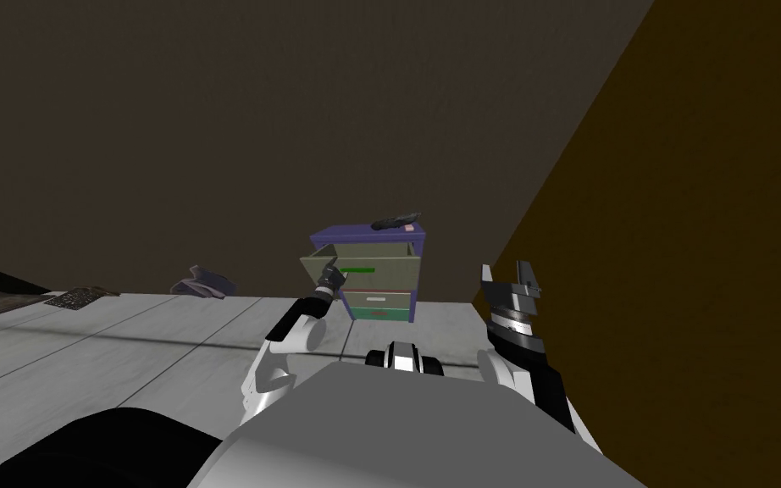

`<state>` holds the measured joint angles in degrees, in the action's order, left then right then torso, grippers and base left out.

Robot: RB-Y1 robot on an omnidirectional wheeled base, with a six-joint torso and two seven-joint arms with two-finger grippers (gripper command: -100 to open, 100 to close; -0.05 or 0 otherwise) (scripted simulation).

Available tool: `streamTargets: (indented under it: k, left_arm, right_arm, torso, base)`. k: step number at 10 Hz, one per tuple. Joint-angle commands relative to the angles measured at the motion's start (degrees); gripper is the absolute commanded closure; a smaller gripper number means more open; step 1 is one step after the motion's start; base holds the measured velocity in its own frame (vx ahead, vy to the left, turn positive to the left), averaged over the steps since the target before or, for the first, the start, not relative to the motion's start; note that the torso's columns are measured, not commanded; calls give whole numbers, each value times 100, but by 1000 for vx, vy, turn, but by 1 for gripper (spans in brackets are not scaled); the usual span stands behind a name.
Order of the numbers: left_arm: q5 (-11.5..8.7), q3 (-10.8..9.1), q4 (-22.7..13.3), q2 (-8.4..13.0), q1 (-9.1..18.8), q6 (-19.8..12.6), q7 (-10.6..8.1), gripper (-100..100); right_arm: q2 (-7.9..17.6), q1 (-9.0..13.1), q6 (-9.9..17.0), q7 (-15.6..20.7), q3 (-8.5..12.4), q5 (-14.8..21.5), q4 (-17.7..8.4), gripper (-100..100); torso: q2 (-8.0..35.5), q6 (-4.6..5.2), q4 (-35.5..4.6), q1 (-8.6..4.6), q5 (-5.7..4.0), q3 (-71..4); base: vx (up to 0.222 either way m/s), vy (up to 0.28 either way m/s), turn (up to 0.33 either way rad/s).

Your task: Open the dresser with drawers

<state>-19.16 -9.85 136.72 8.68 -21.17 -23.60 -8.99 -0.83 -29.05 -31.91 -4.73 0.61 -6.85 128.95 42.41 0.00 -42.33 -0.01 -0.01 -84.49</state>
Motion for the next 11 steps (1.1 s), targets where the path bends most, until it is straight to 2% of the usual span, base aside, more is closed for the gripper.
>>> streamTargets:
  k: [1,4,5,6,11]
  left_arm:
    - [-119,-114,465,56,-187,-291,-69,-100]
    - [-217,-202,834,106,-337,-499,-122,-100]
    - [-195,-168,682,98,-317,-477,-104,-100]
    - [-202,-171,687,102,-328,-498,-109,0]
    - [-199,-165,653,101,-349,-526,-106,0]
  right_arm:
    - [0,0,0,0,0,0,0,0]
    - [0,1,0,0,0,0,0,0]
    - [0,1,0,0,0,0,0,0]
    - [0,1,0,0,0,0,0,0]
    - [0,1,0,0,0,0,0,0]
  torso:
    - [1,0,-1,6,2,2]
    - [14,-2,-21,-8,-13,5]
    - [22,-6,-30,-12,-20,8]
    - [22,-3,-21,-11,-13,11]
    - [-9,0,0,-3,-3,-7]
  base:
    - [59,-6,20]
    - [38,-7,9]
    - [20,-1,2]
    - [6,0,-1]
    - [0,0,0]
